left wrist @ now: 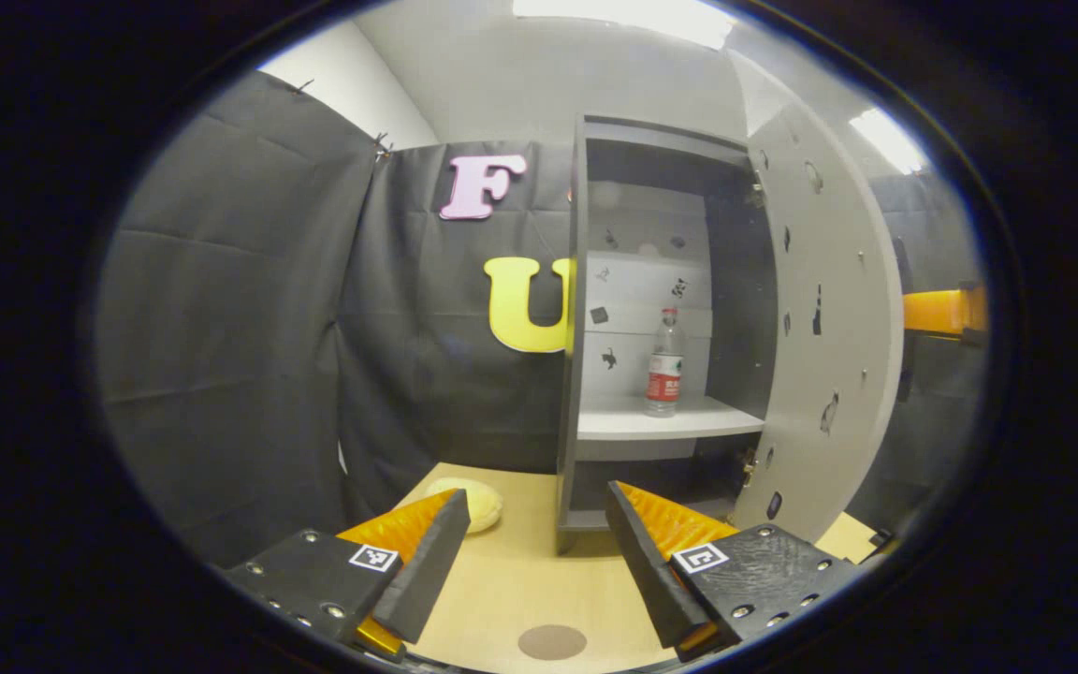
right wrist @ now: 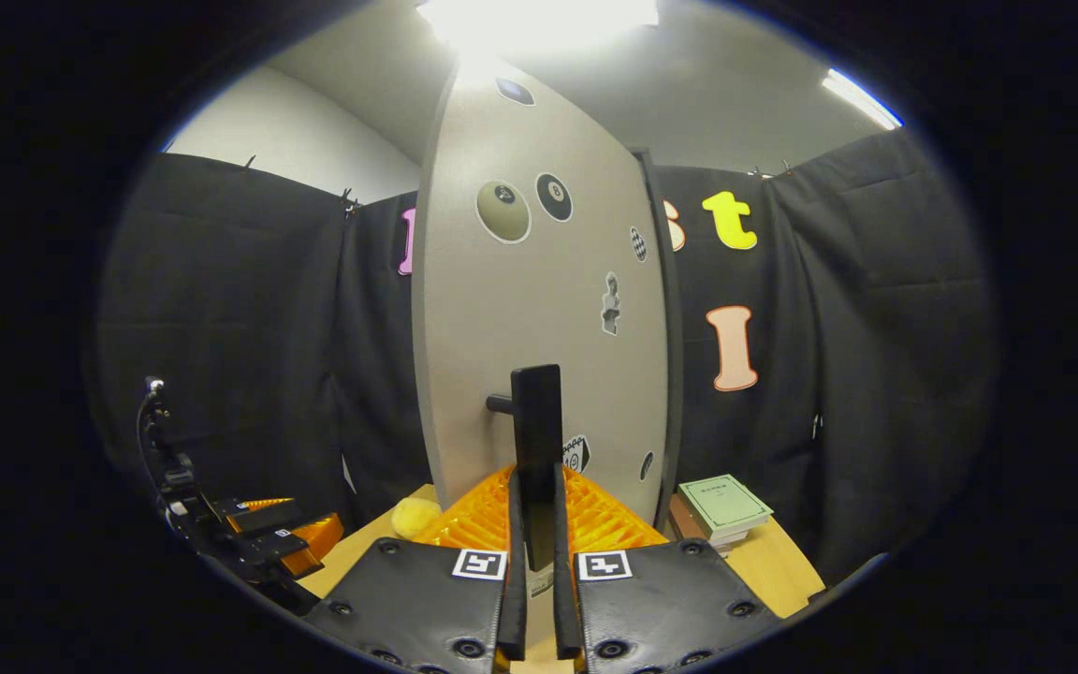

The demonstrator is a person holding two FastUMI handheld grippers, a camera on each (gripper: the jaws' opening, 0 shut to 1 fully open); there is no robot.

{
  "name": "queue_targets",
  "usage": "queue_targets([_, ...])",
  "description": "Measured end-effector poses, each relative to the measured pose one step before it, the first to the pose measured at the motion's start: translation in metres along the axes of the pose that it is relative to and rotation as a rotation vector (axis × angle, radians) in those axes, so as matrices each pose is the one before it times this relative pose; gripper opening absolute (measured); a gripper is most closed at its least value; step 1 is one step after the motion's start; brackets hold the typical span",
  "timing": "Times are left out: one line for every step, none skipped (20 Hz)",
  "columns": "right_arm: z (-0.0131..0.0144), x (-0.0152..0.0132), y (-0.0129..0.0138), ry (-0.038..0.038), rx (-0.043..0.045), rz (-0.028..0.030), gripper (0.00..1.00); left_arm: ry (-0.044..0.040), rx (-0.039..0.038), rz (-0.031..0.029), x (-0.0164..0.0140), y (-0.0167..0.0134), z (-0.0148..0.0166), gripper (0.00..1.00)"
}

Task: Open the cabinet door with the right hand, grasp the bottle in the cabinet with the left hand and place it on the coaster, then close the cabinet door with the right hand.

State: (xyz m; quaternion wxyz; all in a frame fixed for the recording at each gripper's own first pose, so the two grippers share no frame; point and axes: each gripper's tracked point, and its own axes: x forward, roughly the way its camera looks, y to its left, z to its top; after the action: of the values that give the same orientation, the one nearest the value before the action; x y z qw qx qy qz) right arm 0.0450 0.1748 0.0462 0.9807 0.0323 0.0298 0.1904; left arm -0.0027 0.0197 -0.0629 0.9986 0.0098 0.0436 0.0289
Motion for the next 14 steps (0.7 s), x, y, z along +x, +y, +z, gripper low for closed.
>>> queue_targets([0.00021,-0.00174,-0.00224,0.00008,0.02069,-0.00005,0.14,0.00488,0.00268,-0.01109,0.00368,-0.00504,-0.00031,0.89])
queue_targets([-0.00087,-0.00059,-0.00147,0.00006,0.01648,-0.0002,0.14,0.00316,0.00281,-0.01081,0.002,-0.00446,-0.00095,0.89])
queue_targets([0.0003,-0.00126,-0.00284,-0.00072,0.01008,-0.00173,0.13,0.00106,0.00257,-0.01234,0.00174,-0.00484,0.00014,0.88])
queue_targets([0.00082,-0.00241,-0.00413,-0.00261,0.0092,-0.00777,0.13,-0.00107,0.00326,-0.01257,0.00181,-0.00606,0.00036,0.88])
queue_targets([0.00109,-0.00215,-0.00436,-0.00246,0.00387,-0.01139,0.13,-0.00146,0.00458,-0.01071,0.0022,-0.00531,0.00103,0.88])
queue_targets([0.00069,-0.00253,-0.00334,-0.0019,-0.00276,-0.011,0.14,-0.00071,0.00545,-0.00982,0.00155,-0.00483,0.00049,0.9])
queue_targets([0.00078,-0.00088,-0.00472,0.0014,0.00112,-0.00454,0.13,-0.00108,0.00478,-0.00876,0.00138,-0.00377,0.00061,0.88])
queue_targets([0.00028,0.00092,-0.00373,-0.00076,0.01445,0.00178,0.13,-0.00106,0.00292,-0.00744,0.00209,-0.00405,0.00102,0.9])
queue_targets([0.0005,-0.00037,-0.00313,0.00104,0.01991,0.00269,0.13,0.00239,0.00081,-0.00781,-0.00142,-0.0004,-0.0014,0.88])
queue_targets([0.0004,0.00061,-0.00389,-0.00116,0.01174,-0.0009,0.13,0.00346,-0.00151,-0.01078,-0.00057,-0.00324,-0.00182,0.88])
queue_targets([0.00157,-0.00027,-0.00516,-0.00115,-0.00668,-0.00375,0.13,0.00634,-0.00317,-0.01446,0.00184,-0.00508,-0.00088,0.89])
queue_targets([0.00074,-0.00179,-0.00486,-0.00222,-0.01481,-0.00518,0.13,0.01113,-0.00484,-0.01336,0.0059,-0.01056,-0.00457,0.89])
queue_targets([0.00096,-0.00064,-0.0058,-0.00088,-0.01933,-0.0045,0.1,0.01242,-0.00429,-0.0089,0.00458,-0.00548,-0.00445,0.89])
queue_targets([0.00088,-0.00016,-0.00595,-0.00015,-0.01749,-0.00713,0.1,0.01053,-0.00237,-0.00683,0.00451,-0.00253,-0.00472,0.88])
